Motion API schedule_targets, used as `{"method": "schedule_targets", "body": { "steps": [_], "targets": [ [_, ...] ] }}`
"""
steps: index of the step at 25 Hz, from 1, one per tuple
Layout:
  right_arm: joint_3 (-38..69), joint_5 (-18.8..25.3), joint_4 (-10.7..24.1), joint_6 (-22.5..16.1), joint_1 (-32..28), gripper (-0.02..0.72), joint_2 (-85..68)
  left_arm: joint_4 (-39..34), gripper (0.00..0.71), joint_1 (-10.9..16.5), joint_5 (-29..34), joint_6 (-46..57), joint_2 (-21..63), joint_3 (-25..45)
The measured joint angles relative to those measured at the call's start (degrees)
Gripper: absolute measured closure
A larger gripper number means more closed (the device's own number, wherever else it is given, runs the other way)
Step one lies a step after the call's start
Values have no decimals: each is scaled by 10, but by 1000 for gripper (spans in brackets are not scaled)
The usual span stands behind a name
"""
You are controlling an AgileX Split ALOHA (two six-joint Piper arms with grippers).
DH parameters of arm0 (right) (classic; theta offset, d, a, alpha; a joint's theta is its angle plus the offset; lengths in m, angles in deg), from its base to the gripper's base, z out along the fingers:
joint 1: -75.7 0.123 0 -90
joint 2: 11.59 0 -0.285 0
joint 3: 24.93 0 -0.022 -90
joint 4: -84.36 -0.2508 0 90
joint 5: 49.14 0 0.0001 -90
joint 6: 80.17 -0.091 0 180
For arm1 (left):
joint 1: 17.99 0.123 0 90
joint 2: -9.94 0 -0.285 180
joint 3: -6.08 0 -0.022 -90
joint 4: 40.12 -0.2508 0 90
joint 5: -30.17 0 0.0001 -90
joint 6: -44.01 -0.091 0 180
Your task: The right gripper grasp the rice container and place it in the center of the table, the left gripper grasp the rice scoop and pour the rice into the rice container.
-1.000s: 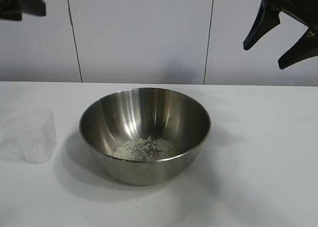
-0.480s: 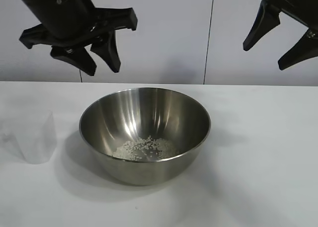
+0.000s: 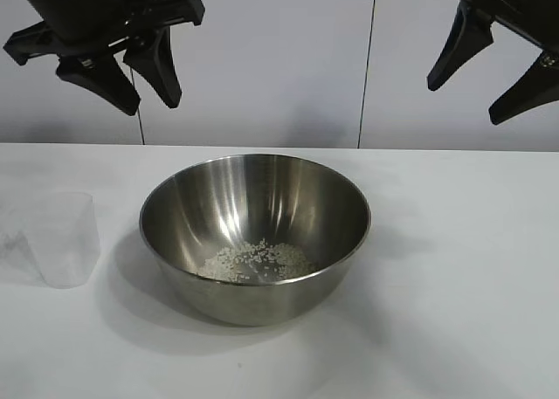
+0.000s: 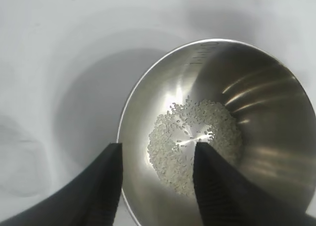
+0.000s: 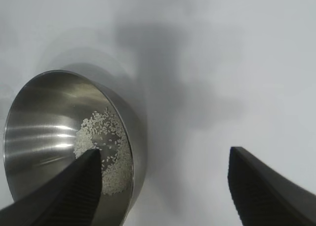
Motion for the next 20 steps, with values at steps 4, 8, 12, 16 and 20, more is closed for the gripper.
{"method": "schedule_targets", "body": {
  "steps": [4,8,12,16,20],
  "targets": [
    [0,1,0,0,0,209,0,35,376,2,2,-19,0,-1],
    [0,1,0,0,0,209,0,40,376,2,3,-21,0,-1],
    [0,1,0,0,0,209,0,42,376,2,3,-21,0,-1],
    [0,1,1,0,0,209,0,42,376,2,3,-21,0,-1],
    [0,-6,1,0,0,209,0,39,317,2,18,-23,0,-1]
  ]
}}
